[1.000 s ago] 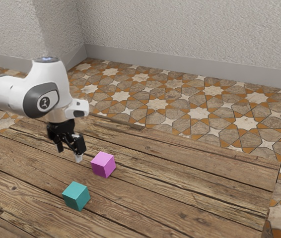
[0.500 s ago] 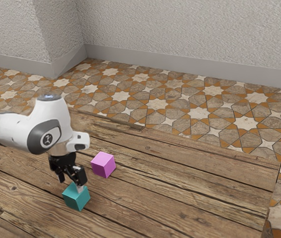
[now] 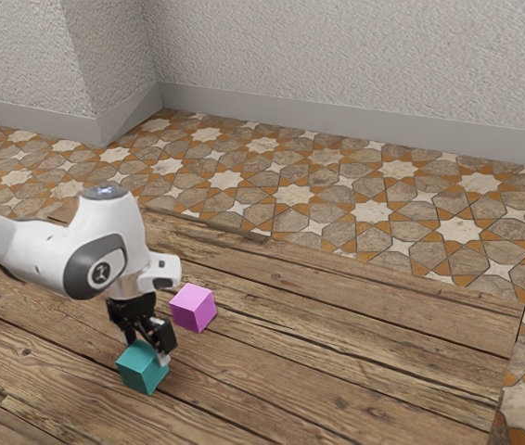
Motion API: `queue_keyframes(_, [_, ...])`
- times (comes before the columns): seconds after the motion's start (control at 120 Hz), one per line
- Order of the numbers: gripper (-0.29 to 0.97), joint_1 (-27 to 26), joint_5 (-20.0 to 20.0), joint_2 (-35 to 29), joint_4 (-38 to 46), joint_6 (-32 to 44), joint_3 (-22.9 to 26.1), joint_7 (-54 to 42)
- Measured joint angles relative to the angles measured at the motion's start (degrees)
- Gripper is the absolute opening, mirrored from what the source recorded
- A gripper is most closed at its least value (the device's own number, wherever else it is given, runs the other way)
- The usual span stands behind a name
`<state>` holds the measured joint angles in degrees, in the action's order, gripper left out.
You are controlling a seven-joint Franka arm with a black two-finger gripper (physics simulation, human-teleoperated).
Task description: Pick up the blue block with one arm, and put the blue block on the pink block with one arm
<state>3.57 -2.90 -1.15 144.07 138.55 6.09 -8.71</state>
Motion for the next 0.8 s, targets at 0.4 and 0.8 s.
queue_keyframes(0.4, [0.68,-0.6,0.1,1.7,0.6,1.1,-0.1,0.0])
queue_keyframes(0.8, [0.68,1.1,0.4,1.6,1.8,1.1,-0.1,-0.1])
